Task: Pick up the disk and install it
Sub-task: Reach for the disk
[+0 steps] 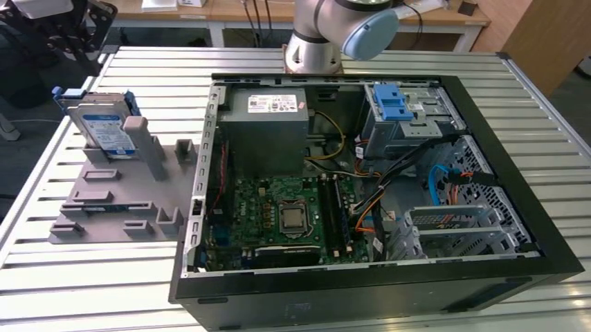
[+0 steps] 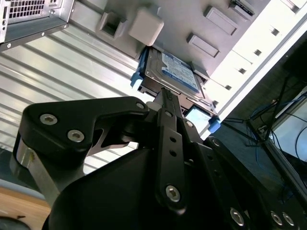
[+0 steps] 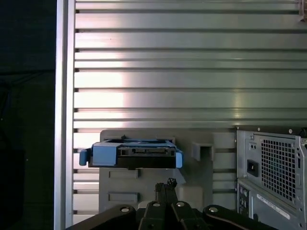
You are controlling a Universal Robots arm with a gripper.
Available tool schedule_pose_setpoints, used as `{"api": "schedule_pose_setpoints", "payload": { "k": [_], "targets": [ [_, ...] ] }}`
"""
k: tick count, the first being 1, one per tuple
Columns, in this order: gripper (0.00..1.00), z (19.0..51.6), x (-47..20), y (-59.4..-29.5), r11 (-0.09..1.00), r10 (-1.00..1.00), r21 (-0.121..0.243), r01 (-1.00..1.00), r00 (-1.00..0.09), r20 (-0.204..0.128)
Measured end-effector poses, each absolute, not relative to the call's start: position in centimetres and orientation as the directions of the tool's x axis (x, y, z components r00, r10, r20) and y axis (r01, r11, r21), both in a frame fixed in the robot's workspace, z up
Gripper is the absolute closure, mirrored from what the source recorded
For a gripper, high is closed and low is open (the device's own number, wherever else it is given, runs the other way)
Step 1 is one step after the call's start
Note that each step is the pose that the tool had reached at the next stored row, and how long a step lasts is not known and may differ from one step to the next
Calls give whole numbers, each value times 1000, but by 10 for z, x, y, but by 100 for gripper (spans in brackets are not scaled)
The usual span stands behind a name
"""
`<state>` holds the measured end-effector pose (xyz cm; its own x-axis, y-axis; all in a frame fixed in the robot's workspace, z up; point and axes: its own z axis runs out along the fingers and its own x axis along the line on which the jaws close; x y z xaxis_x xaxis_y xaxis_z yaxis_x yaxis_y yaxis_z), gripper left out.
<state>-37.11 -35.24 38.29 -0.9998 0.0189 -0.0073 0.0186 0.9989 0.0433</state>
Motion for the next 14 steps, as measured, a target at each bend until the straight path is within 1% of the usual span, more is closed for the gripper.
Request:
{"api": "schedule_pose_setpoints", "payload": {
  "k": [14],
  "targets": [
    [89, 382, -391, -350, 999, 19, 43, 19, -1000, -7]
  ]
}}
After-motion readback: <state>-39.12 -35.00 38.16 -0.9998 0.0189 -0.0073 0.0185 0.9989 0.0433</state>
